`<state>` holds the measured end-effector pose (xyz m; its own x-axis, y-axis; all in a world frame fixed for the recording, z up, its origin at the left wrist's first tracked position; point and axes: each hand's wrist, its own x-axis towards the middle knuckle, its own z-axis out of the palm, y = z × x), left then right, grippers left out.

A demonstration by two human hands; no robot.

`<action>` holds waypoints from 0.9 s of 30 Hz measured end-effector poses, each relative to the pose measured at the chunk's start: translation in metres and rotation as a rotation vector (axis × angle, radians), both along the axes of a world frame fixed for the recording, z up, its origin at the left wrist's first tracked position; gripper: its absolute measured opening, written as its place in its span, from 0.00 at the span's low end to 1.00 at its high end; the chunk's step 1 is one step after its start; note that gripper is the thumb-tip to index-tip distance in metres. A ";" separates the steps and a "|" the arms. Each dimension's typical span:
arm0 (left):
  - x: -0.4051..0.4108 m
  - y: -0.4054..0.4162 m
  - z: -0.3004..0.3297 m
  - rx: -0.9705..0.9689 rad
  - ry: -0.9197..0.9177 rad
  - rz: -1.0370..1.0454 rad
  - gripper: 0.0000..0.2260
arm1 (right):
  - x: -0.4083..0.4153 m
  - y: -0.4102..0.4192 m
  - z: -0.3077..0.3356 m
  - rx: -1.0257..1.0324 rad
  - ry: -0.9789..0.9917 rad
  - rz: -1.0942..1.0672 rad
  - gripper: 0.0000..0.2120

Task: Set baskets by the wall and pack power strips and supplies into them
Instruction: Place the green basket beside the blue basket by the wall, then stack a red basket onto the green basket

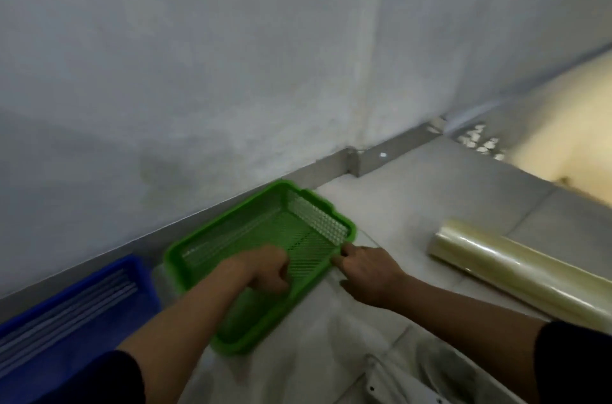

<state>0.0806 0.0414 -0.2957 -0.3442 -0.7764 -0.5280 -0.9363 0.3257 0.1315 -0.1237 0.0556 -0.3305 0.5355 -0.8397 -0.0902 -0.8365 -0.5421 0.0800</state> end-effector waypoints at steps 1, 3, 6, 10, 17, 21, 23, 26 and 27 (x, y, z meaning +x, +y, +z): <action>-0.012 -0.010 0.000 -0.083 0.076 -0.001 0.09 | -0.016 0.003 0.007 -0.007 -0.005 -0.037 0.17; -0.045 -0.024 0.000 -0.205 0.256 -0.008 0.04 | -0.052 0.009 0.021 -0.011 -0.018 -0.140 0.17; -0.125 -0.032 0.000 -0.227 0.497 -0.058 0.03 | -0.123 0.027 0.035 -0.014 -0.121 -0.426 0.17; -0.225 -0.011 0.001 -0.184 0.630 -0.301 0.04 | -0.205 0.065 0.027 -0.081 -0.311 -0.758 0.19; -0.345 0.031 -0.012 -0.118 0.611 -0.571 0.07 | -0.314 0.139 -0.006 -0.128 -0.269 -1.164 0.22; -0.386 0.046 -0.023 -0.099 0.626 -0.593 0.07 | -0.356 0.194 -0.023 -0.120 -0.172 -1.496 0.26; -0.404 0.054 -0.030 -0.078 0.614 -0.620 0.07 | -0.370 0.220 -0.034 -0.086 -0.161 -1.603 0.26; -0.421 0.065 -0.038 -0.044 0.603 -0.655 0.07 | -0.387 0.245 -0.052 0.104 -0.141 -1.564 0.26; -0.426 0.069 -0.040 -0.038 0.604 -0.664 0.07 | -0.390 0.249 -0.053 0.159 -0.153 -1.518 0.23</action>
